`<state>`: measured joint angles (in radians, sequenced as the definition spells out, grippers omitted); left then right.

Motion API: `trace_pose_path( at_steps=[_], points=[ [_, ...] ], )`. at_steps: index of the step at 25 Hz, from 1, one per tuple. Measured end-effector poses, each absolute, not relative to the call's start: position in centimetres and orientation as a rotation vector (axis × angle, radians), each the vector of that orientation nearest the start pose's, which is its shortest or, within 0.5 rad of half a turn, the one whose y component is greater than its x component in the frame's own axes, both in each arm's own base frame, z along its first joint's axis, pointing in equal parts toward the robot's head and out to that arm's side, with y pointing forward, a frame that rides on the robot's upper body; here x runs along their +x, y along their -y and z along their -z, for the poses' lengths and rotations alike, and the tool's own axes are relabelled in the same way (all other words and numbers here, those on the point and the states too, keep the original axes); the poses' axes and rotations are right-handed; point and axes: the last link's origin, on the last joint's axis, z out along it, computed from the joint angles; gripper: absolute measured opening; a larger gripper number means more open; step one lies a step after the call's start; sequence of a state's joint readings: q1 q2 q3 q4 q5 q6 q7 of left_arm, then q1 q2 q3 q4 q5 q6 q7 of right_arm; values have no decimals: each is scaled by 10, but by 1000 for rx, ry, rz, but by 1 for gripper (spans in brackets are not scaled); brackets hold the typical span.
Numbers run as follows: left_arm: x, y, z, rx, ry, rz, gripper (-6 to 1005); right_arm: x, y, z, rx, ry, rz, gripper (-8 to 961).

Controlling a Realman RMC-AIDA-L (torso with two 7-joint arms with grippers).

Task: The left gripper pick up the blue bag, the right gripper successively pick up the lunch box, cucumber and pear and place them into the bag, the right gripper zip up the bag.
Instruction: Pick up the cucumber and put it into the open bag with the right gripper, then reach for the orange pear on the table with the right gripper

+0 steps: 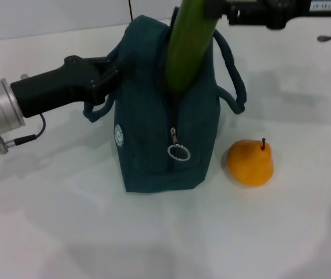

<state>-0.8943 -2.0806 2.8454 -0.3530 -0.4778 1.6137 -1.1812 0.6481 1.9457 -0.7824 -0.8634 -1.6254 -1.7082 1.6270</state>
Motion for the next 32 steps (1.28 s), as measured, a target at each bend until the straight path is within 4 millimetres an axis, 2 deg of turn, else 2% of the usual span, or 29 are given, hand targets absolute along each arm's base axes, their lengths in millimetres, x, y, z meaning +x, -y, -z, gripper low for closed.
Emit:
trace_pose_path(
  at_steps=[6, 12, 14, 23, 29, 32],
  points=[
    [-198, -374, 22, -2640, 585, 1052, 45, 174, -371, -66, -2756, -351, -1024, 570],
    [-197, -376, 20, -2634, 577, 1052, 45, 179, -374, -27, -2797, -385, -844, 599],
    [-196, -377, 19, -2633, 574, 1053, 45, 179, -374, -20, -2814, -383, -805, 608],
    [-199, -377, 17, -2627, 575, 1045, 45, 174, -370, -23, -2806, -385, -890, 651],
    [-199, -378, 17, -2625, 576, 1043, 45, 180, -362, -31, -2773, -370, -954, 679],
    [-199, -378, 17, -2624, 576, 1042, 45, 186, -351, -40, -2755, -325, -999, 761]
  ],
)
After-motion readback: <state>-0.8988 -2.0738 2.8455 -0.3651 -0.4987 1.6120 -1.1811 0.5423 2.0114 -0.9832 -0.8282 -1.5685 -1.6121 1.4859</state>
